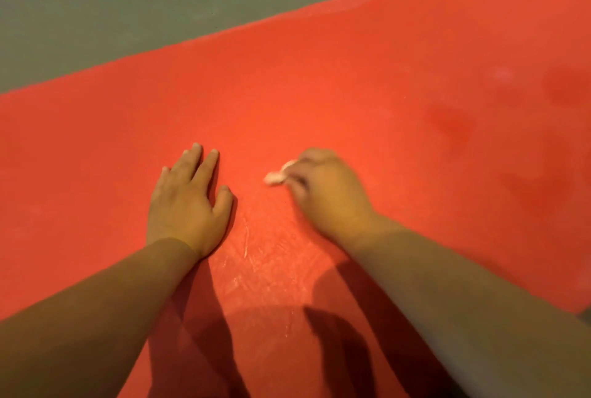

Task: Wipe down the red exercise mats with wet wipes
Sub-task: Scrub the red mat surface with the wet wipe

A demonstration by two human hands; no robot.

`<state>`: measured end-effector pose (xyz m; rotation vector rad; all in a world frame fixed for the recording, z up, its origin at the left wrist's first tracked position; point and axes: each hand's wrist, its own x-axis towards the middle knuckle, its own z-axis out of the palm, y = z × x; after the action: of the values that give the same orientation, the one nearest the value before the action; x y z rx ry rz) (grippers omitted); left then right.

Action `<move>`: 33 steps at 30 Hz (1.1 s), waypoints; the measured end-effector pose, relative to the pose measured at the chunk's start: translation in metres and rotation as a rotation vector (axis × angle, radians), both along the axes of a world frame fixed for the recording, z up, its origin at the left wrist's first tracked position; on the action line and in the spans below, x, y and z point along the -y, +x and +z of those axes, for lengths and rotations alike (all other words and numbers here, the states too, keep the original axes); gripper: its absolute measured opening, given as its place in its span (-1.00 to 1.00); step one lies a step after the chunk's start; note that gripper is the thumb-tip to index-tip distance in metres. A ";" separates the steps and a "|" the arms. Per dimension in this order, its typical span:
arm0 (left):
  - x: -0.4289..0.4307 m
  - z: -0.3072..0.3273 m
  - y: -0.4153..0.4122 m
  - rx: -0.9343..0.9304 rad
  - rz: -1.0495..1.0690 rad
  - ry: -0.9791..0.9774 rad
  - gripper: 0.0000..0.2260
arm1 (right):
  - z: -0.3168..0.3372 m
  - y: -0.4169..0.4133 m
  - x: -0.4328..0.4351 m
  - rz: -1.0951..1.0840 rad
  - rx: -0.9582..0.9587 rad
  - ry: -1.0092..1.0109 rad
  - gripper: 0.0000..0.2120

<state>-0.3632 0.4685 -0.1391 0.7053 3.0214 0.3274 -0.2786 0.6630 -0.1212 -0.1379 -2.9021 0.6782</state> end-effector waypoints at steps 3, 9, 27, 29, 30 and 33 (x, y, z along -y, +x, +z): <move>0.000 -0.001 -0.001 0.005 -0.004 -0.001 -0.39 | 0.004 -0.006 -0.017 0.172 0.028 -0.038 -0.80; 0.000 -0.001 -0.002 0.007 0.002 0.018 -0.40 | 0.009 -0.024 -0.126 -0.658 0.016 0.085 -0.71; -0.002 -0.001 -0.011 0.011 0.062 0.013 -0.37 | 0.001 -0.030 -0.087 -0.386 0.016 0.101 -0.77; -0.002 -0.001 -0.012 0.013 0.065 0.012 -0.37 | -0.004 -0.034 -0.030 -0.107 -0.027 0.059 -0.75; -0.002 -0.001 -0.012 0.012 0.063 0.011 -0.37 | -0.003 -0.033 -0.008 0.038 -0.023 0.065 -0.76; -0.003 -0.001 -0.015 0.002 0.068 0.026 -0.38 | -0.002 -0.043 -0.018 0.239 0.022 0.099 -0.78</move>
<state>-0.3787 0.4713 -0.1397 0.6047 3.0497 0.3692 -0.3214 0.6813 -0.1232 0.2176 -2.9950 0.5677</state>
